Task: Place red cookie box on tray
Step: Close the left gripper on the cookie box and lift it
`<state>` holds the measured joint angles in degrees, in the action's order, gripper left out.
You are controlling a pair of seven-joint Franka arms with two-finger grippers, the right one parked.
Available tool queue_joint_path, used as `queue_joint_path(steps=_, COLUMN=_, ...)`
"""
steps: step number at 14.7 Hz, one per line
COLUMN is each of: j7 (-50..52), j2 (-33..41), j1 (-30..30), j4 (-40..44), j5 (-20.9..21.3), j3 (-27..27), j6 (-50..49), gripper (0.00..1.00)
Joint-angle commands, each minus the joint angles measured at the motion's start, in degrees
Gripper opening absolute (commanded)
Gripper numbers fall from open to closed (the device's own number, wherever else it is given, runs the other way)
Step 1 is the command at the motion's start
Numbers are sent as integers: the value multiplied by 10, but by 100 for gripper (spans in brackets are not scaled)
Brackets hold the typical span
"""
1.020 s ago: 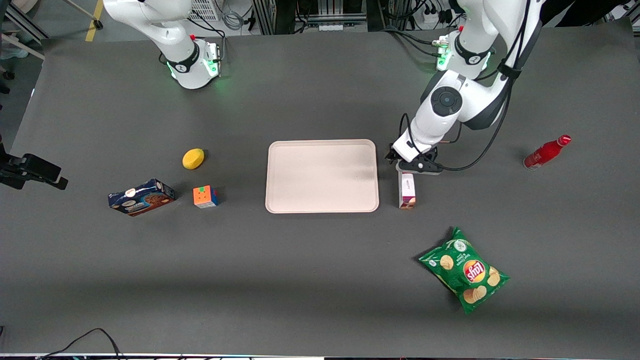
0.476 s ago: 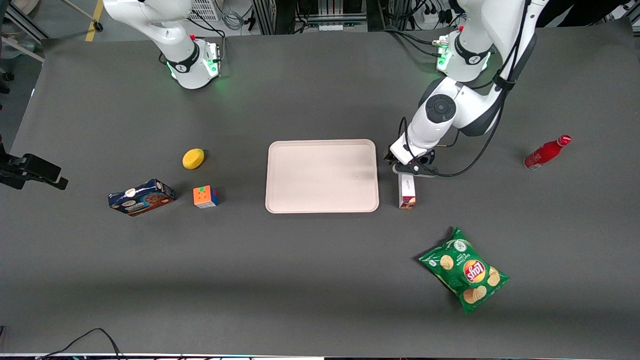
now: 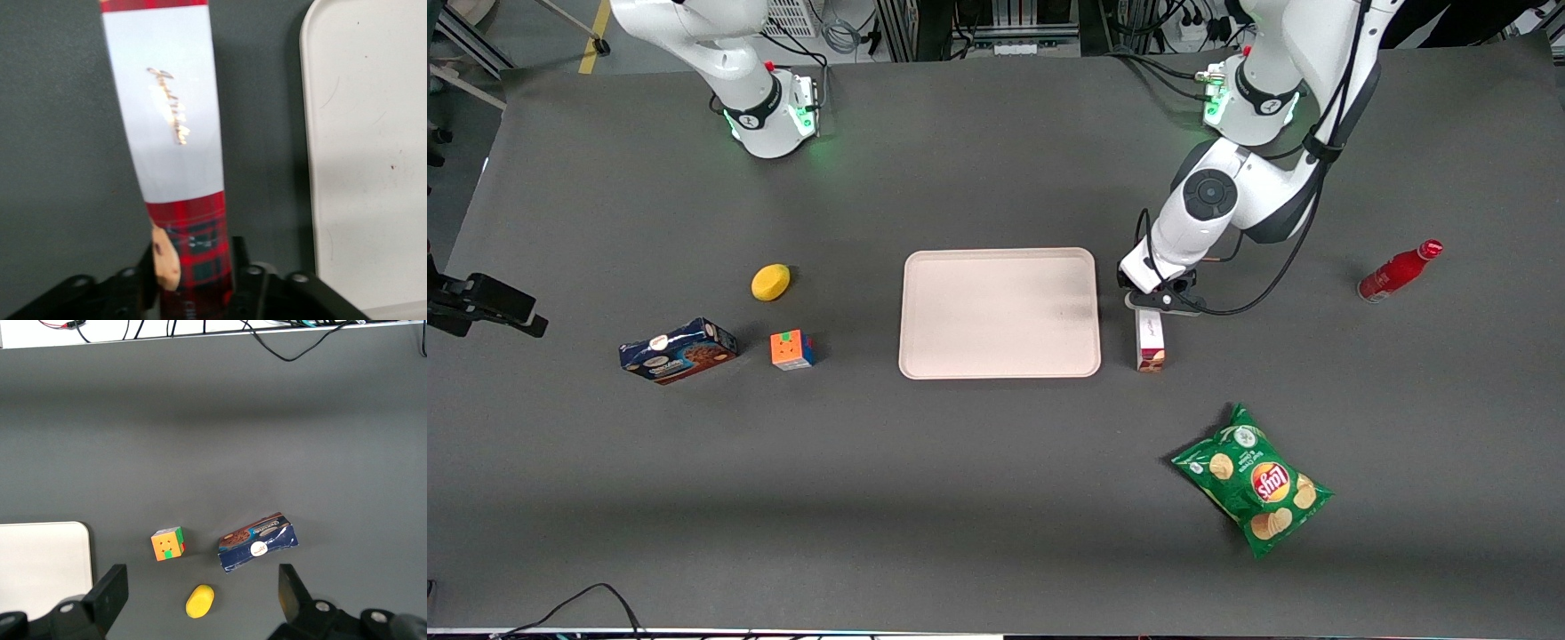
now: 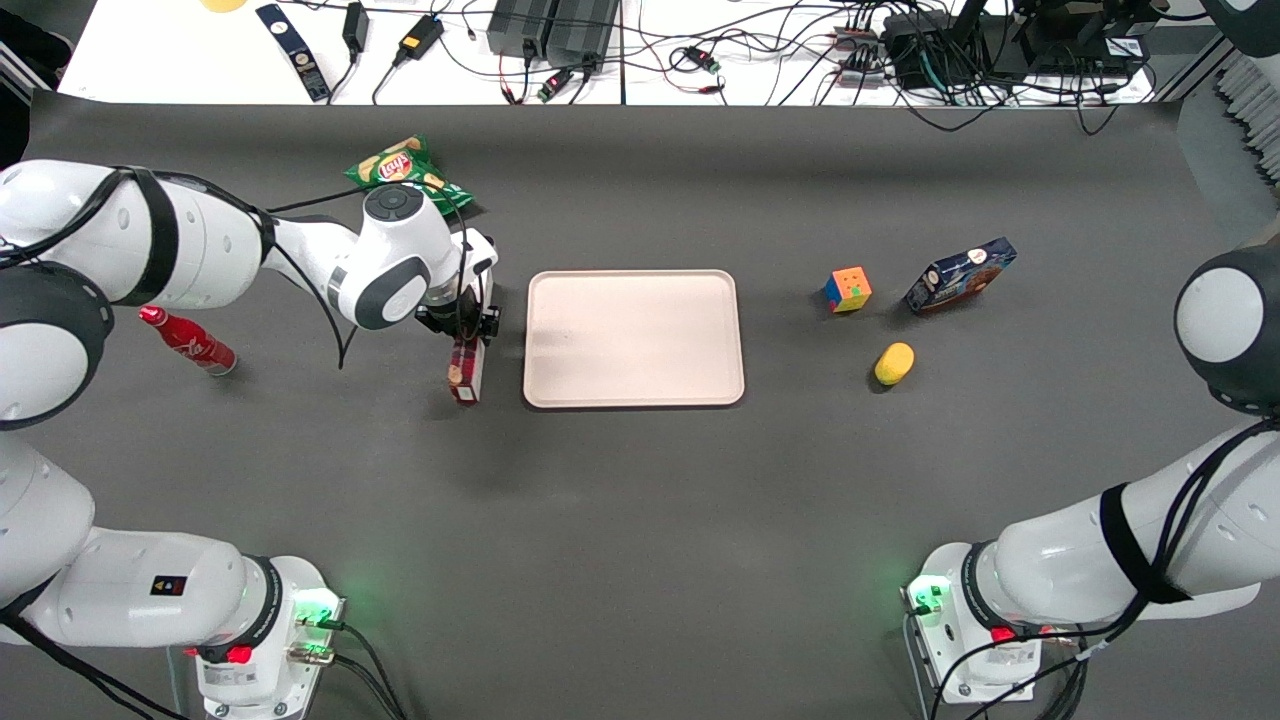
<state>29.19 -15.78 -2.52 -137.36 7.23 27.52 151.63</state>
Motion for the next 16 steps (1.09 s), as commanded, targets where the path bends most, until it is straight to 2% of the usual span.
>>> queue_joint_path(steps=1, j7=11, j2=-4, j1=3, j4=10, j5=11, j3=1, j6=1, gripper=10)
queue_joint_path(steps=4, j7=11, j2=9, j1=4, j4=54, j5=12, j3=-5, j6=-61, gripper=4)
queue_joint_path(steps=8, j7=12, j2=50, j1=4, j4=185, j5=11, j3=-5, j6=-281, gripper=9)
queue_joint_path(steps=11, j7=15, j2=51, j1=1, j4=311, j5=5, j3=1, j6=-430, gripper=8)
queue_joint_path(steps=13, j7=17, j2=52, j1=0, j4=363, j5=-3, j3=9, j6=-483, gripper=8)
queue_joint_path(steps=16, j7=38, j2=51, j1=-3, j4=380, j5=-34, j3=13, j6=-492, gripper=8)
